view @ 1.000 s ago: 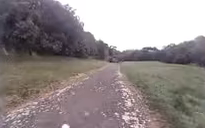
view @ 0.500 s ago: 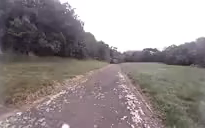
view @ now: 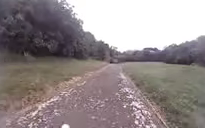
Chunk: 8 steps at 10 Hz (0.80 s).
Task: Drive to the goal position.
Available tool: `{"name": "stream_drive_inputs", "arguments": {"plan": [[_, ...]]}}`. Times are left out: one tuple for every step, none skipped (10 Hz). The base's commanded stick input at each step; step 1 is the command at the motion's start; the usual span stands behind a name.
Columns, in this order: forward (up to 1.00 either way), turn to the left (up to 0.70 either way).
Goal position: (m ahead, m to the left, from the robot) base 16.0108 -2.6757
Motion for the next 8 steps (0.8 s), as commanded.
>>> {"name": "stream_drive_inputs", "arguments": {"plan": [[0.70,0.00],[0.70,0.00],[0.70,0.00],[0.70,0.00],[0.70,-0.30],[0.70,-0.14],[0.70,0.00],[0.70,0.00]]}}
